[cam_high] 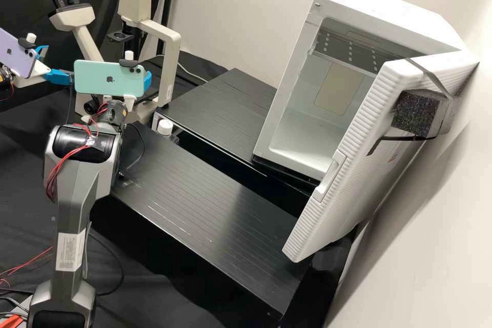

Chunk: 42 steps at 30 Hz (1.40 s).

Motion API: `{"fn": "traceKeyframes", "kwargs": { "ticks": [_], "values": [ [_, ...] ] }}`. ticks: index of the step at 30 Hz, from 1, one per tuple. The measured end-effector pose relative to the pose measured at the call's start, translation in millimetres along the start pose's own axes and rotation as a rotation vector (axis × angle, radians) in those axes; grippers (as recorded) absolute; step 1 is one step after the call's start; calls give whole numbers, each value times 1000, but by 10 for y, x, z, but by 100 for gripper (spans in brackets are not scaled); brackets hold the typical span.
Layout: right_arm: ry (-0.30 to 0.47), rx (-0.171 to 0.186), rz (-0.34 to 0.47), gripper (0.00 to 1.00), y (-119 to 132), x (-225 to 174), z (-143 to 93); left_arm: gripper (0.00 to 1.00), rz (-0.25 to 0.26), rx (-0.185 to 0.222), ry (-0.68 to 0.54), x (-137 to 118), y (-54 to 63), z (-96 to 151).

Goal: Take out the petri dish and place it under the microscope.

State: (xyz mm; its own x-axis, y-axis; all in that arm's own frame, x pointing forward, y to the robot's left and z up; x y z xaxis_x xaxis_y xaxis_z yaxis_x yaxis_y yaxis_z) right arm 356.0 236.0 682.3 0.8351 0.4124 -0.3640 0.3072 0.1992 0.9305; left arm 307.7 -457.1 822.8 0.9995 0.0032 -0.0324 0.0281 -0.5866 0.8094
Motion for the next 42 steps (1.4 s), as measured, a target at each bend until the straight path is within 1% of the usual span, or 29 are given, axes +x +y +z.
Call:
{"fn": "traceKeyframes", "kwargs": {
  "ticks": [3,7,9,11,13,15,17,18,24,32,33,35,39,41,42],
  "values": [
    [-23,-29,-22,0,-65,142,19,100,0,0,0,0,0,0],
    [-71,-30,-58,0,-176,328,96,100,0,0,0,0,0,0],
    [-90,-6,-62,0,-206,414,128,100,0,0,0,0,0,0],
    [-98,11,-49,0,-201,488,136,100,0,0,0,0,0,0],
    [-107,13,-43,0,-197,554,143,100,0,0,0,0,0,0],
    [-111,22,-30,0,-190,618,145,100,0,0,0,0,0,0],
    [-114,29,-27,0,-203,672,157,100,0,0,0,0,0,0],
    [-118,38,-29,0,-208,703,161,100,0,0,0,0,0,0],
    [-115,53,-26,0,-224,824,146,100,0,0,0,0,0,0],
    [-113,35,-38,0,-313,922,57,100,0,0,0,0,0,0],
    [-114,39,-37,0,-321,929,50,100,0,0,0,0,0,0],
    [-113,26,-39,0,-338,950,46,100,0,0,0,0,0,0],
    [-130,18,-55,0,-388,985,85,100,0,0,0,0,0,0],
    [-138,8,-54,0,-403,1008,102,100,0,0,0,0,0,0],
    [-145,4,-53,100,-417,1020,119,100,0,0,0,0,0,0]
  ]
}}
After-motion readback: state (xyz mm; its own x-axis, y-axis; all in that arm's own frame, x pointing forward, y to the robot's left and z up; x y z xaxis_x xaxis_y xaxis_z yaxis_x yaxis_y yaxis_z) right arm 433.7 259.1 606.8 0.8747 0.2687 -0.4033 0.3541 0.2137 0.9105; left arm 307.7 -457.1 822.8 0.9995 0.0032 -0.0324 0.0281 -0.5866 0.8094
